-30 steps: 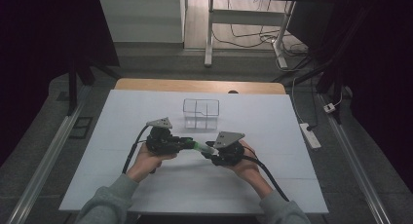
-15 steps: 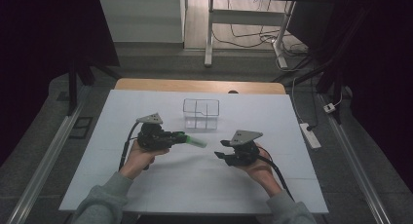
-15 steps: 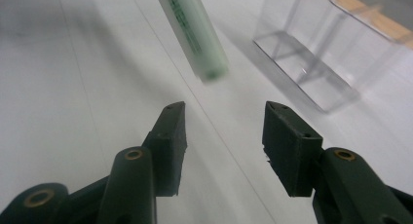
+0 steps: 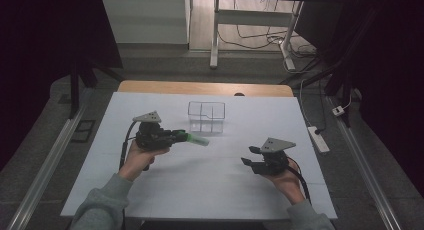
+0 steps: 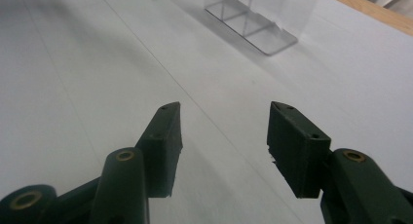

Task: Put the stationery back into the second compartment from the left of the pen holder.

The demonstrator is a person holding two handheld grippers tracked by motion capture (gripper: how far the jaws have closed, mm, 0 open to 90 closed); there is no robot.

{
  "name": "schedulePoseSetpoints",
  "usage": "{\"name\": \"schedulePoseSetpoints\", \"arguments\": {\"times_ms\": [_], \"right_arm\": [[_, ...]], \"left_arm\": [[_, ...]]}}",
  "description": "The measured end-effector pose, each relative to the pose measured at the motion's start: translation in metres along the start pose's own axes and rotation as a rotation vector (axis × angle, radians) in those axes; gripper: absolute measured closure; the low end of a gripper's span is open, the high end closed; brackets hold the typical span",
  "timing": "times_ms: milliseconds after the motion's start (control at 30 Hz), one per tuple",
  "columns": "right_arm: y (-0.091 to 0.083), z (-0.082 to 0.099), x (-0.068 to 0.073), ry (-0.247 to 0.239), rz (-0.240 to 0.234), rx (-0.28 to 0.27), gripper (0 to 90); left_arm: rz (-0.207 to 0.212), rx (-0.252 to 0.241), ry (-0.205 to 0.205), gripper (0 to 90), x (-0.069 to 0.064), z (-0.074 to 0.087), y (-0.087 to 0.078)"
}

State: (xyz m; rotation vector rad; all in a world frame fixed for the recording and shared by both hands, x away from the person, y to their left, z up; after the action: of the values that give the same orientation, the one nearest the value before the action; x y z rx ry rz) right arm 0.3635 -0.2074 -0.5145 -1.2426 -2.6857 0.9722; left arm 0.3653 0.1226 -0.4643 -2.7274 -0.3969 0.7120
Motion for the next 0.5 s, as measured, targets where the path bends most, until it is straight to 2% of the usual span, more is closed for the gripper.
{"name": "schedulePoseSetpoints", "arguments": {"times_ms": [233,500], "right_arm": [[-0.009,0.014,-0.012,0.026,0.034,-0.007,45.2],[-0.012,0.020,-0.013,0.024,0.038,0.000,43.2]], "left_arm": [[-0.020,0.001,0.006,74.4,0.008,-0.023,-0.007],[-0.045,-0.007,0.004,74.4,0.015,-0.054,-0.016]]}}
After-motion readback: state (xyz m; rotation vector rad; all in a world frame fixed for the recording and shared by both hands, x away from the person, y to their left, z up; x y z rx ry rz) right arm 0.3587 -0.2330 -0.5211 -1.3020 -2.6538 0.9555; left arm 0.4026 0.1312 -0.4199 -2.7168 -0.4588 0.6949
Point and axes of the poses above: each handheld gripper's, and its own axes: y roughly forward along the jaws, z roughly out of its underside, x roughly to its left, the point moved 5 cm from there along y, roughly forward along the jaws, and after that the axes turned 14 degrees about z, right-handed, at the moved point
